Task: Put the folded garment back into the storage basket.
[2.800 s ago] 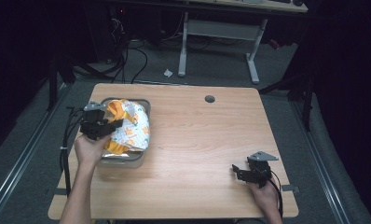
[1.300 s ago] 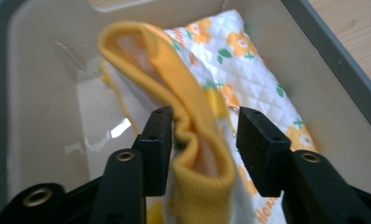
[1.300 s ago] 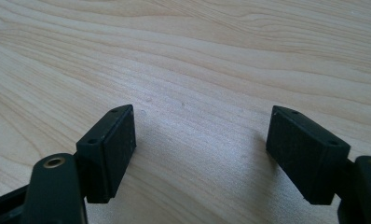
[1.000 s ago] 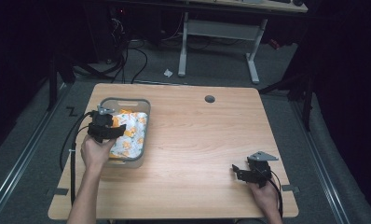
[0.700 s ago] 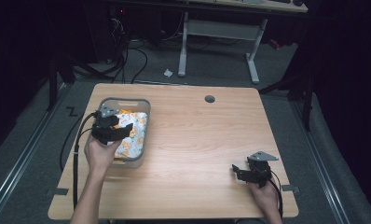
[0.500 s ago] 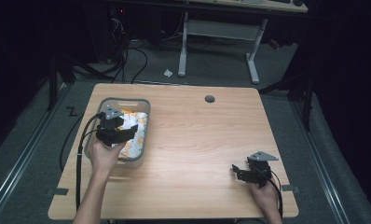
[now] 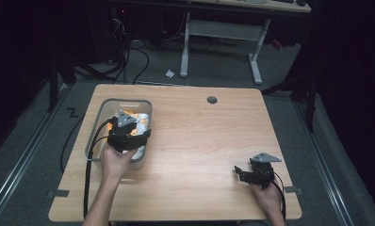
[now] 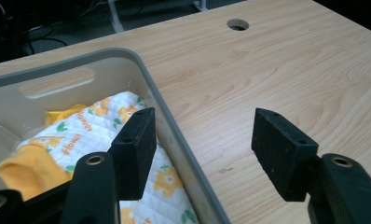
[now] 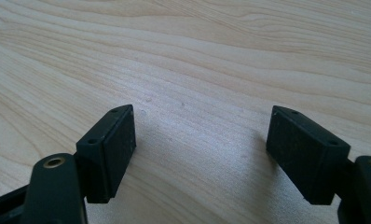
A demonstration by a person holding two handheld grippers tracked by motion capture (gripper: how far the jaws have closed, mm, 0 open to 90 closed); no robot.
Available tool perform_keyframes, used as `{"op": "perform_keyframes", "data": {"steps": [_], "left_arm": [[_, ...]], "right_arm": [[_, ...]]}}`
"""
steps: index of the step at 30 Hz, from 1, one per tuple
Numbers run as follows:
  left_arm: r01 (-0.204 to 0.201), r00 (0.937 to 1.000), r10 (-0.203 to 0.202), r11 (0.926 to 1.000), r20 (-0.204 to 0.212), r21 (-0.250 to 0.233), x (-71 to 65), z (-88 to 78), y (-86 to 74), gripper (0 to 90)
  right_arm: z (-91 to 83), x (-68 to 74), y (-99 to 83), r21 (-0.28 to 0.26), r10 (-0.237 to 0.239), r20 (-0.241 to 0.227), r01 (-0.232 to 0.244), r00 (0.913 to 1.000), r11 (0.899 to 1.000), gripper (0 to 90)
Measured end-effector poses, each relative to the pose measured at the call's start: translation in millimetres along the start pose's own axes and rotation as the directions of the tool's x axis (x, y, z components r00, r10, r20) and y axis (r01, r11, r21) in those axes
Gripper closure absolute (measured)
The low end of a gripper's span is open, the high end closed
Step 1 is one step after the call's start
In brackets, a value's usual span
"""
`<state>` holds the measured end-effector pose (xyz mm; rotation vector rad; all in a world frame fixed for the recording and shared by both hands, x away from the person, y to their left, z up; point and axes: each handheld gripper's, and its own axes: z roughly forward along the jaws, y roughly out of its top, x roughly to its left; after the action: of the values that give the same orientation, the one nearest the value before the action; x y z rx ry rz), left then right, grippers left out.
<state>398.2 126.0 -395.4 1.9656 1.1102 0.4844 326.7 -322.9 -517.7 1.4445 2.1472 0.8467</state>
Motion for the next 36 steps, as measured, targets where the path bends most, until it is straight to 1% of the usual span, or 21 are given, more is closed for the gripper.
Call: {"op": "perform_keyframes", "data": {"steps": [2,5,7,14,15,18,20,25,31,33,34,36], "left_arm": [[0.000,1.0000,0.000,1.0000,0.005,-0.001,-3.1,0.7,-1.1,40.3],[-0.009,0.9999,0.009,1.0000,-0.011,0.004,-6.5,2.5,-2.2,40.1],[-0.005,1.0000,0.005,1.0000,-0.001,0.000,-8.7,3.2,-2.4,40.1],[-0.029,0.9995,0.029,0.9996,0.009,-0.004,-20.9,7.3,-4.6,39.9],[-0.026,0.9994,0.026,0.9997,0.021,0.004,-22.3,7.9,-5.1,39.9],[-0.013,0.9986,0.013,0.9999,0.052,-0.011,-26.5,8.8,-6.2,39.9],[-0.011,0.9980,0.012,0.9997,0.063,-0.021,-29.4,9.6,-7.1,39.9],[-0.015,0.9972,0.017,0.9994,0.072,-0.030,-35.0,10.9,-8.8,40.2],[-0.020,0.9954,0.022,0.9996,0.094,-0.021,-42.6,15.1,-12.4,40.2],[-0.027,0.9950,0.029,0.9995,0.095,-0.019,-46.1,16.6,-14.0,40.0],[-0.030,0.9941,0.031,0.9994,0.103,-0.014,-47.3,17.2,-14.8,39.9],[-0.025,0.9933,0.026,0.9996,0.112,-0.016,-49.8,18.8,-17.1,39.4]], "right_arm": [[0.0,0.0,0.0,0.000,0.000,0.000,0.000,1.0000,1.000,24.3],[0.0,0.0,0.0,0.000,0.000,0.000,0.000,1.0000,1.000,24.3],[0.0,0.1,0.0,0.000,0.001,0.000,-0.001,1.0000,1.000,24.3],[0.0,0.0,0.0,0.000,0.000,0.000,0.000,1.0000,1.000,24.3],[0.0,0.0,0.0,0.000,0.000,0.000,0.000,1.0000,1.000,24.3],[0.0,0.0,0.0,0.000,0.000,0.000,0.000,1.0000,1.000,24.3],[0.0,0.0,0.0,0.000,0.000,0.000,0.000,1.0000,1.000,24.3],[0.0,0.0,0.0,0.000,0.000,0.000,0.000,1.0000,1.000,24.3],[0.0,0.1,0.0,0.000,0.001,0.000,-0.001,1.0000,1.000,24.3],[0.0,0.0,0.0,0.000,0.001,0.000,-0.001,1.0000,1.000,24.3],[0.0,0.0,0.0,0.000,0.000,0.000,0.000,1.0000,1.000,24.3],[0.0,0.1,0.0,0.000,0.001,0.000,-0.001,1.0000,1.000,24.3]]}}
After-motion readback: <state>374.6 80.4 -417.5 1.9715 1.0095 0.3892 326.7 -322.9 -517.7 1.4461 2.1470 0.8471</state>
